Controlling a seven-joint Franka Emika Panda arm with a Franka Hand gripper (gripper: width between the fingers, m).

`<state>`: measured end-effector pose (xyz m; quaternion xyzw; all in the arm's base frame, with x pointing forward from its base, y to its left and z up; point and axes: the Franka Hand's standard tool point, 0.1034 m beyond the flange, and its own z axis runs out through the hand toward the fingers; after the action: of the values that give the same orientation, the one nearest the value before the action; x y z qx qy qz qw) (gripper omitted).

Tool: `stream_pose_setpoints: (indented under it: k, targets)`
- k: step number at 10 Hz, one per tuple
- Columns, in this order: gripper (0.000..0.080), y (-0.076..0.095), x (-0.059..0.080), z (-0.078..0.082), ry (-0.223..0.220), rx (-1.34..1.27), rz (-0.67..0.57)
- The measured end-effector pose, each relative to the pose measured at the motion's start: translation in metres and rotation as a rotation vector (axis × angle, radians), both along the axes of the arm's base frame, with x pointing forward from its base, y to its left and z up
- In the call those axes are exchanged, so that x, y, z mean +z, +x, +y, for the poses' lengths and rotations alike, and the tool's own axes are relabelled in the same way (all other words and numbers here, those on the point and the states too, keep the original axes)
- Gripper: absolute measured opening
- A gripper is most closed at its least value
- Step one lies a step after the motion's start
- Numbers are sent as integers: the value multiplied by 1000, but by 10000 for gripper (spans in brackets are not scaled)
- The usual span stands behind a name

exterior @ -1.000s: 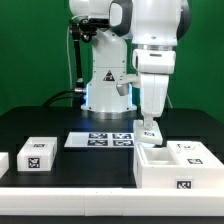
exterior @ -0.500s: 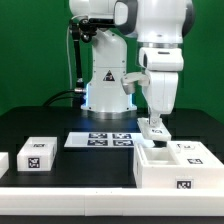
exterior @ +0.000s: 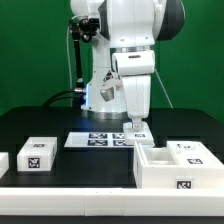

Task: Assemble cabinet

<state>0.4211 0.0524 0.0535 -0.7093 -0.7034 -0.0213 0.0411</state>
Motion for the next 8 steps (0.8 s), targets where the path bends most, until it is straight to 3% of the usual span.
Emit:
stream_pose_setpoints:
  k: [3, 8]
  targets:
    - [62, 5, 8, 15, -11, 59, -2]
    - [62, 6, 7, 13, -9, 47, 1]
